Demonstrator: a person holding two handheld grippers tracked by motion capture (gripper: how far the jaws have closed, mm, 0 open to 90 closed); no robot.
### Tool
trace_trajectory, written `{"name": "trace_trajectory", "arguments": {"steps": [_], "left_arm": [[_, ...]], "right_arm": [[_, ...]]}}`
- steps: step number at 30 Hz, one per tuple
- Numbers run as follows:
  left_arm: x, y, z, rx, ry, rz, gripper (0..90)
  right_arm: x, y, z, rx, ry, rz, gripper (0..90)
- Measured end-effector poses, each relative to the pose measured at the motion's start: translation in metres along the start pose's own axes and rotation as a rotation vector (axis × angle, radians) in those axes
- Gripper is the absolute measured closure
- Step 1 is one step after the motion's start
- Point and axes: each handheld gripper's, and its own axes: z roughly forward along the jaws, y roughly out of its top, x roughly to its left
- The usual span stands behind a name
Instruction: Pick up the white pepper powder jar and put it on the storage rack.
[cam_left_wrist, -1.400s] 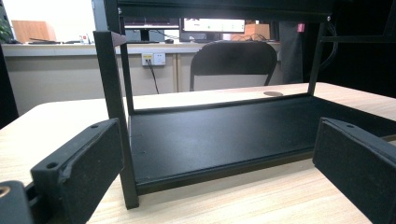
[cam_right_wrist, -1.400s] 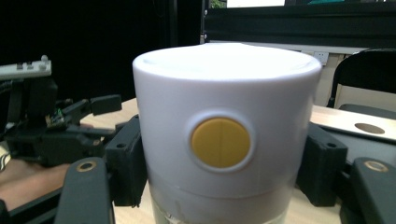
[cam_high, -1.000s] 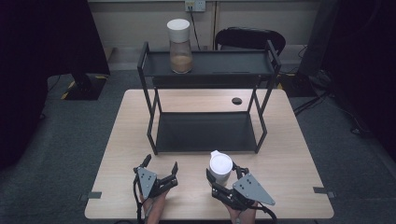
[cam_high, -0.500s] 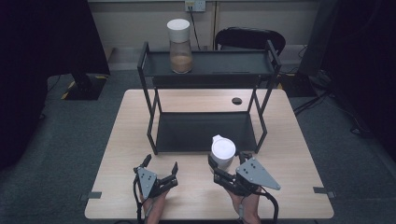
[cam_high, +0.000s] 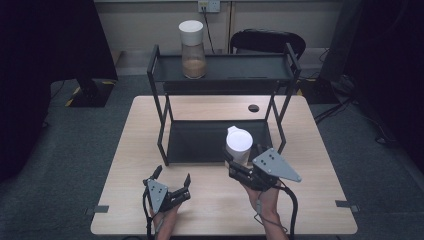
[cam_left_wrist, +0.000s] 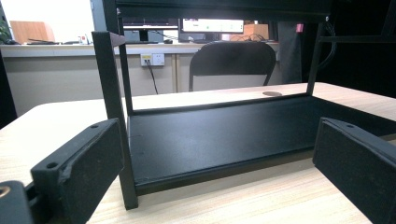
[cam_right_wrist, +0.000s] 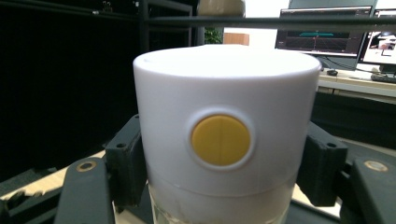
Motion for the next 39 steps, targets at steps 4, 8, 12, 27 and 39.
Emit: {"name": "trace_trajectory", "arguments": {"steps": [4,8,12,27,39], "left_arm": [[0.0,0.0,0.0,0.002,-0.003,0.001,1.5],[0.001,0.0,0.0,0.002,-0.005,0.001,1.5],[0.001,0.0,0.0,0.002,-0.004,0.0,1.5],[0.002,0.0,0.0,0.001,-0.01,0.001,1.6],[0.002,0.0,0.0,0.0,-0.011,0.002,1.6]], "right_arm": [[-0.006,0.013,0.01,-0.011,-0.006,-0.011,30.3],[-0.011,0.026,0.019,-0.025,-0.019,-0.013,30.3],[-0.014,0.037,0.025,-0.024,-0.036,-0.012,30.3],[-0.024,0.077,0.059,-0.016,-0.106,-0.031,30.3],[-0.033,0.111,0.089,-0.022,-0.146,-0.017,30.3]]}}
